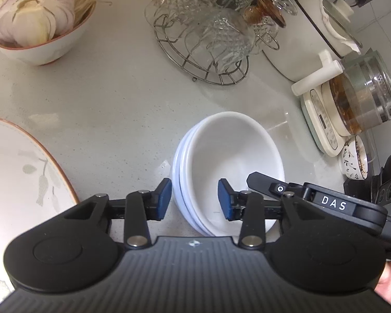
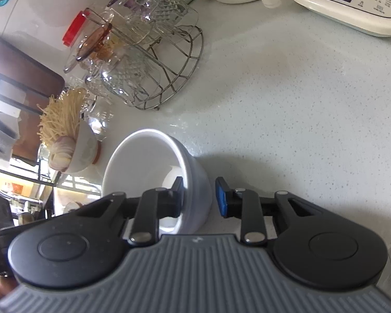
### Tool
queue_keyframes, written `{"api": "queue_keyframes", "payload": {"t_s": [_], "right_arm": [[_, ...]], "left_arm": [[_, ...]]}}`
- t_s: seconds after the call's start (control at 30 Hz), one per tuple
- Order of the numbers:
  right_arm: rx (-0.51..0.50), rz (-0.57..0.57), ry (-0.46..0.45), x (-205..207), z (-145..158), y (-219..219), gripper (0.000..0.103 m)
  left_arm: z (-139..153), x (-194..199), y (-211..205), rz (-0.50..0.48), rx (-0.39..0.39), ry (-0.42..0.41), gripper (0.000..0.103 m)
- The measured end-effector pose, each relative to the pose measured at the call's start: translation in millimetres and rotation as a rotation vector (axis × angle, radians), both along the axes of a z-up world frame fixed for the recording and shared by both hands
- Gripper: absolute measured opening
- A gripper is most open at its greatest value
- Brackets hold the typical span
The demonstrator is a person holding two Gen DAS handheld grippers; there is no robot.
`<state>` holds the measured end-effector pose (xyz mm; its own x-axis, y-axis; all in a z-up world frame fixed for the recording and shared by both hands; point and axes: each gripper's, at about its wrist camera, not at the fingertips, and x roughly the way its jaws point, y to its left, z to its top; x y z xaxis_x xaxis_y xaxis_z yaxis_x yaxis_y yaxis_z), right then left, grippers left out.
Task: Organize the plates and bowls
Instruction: 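Close both grippers on the rim of the nested bowl stack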
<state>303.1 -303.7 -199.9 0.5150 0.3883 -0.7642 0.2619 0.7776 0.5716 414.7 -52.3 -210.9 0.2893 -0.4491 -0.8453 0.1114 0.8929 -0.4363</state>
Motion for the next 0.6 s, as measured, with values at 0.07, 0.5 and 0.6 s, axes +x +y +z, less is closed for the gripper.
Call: {"api": "queue_keyframes", "payload": {"t_s": [0.07, 0.5, 0.6], "right_arm": [[0.010, -0.004, 0.001, 0, -2, -1, 0.027], [0.018, 0.007, -0.005, -7, -4, -5, 0.025], [0.019, 0.011, 0.002, -5, -6, -5, 0.024]], "left_arm": [[-2, 1, -2, 0.000, 0.015, 0.004, 0.040], [-9, 5, -16, -0.032, 0.046, 0.037, 0.035], [-12, 7, -15, -0.023, 0.036, 0.039, 0.034]]}}
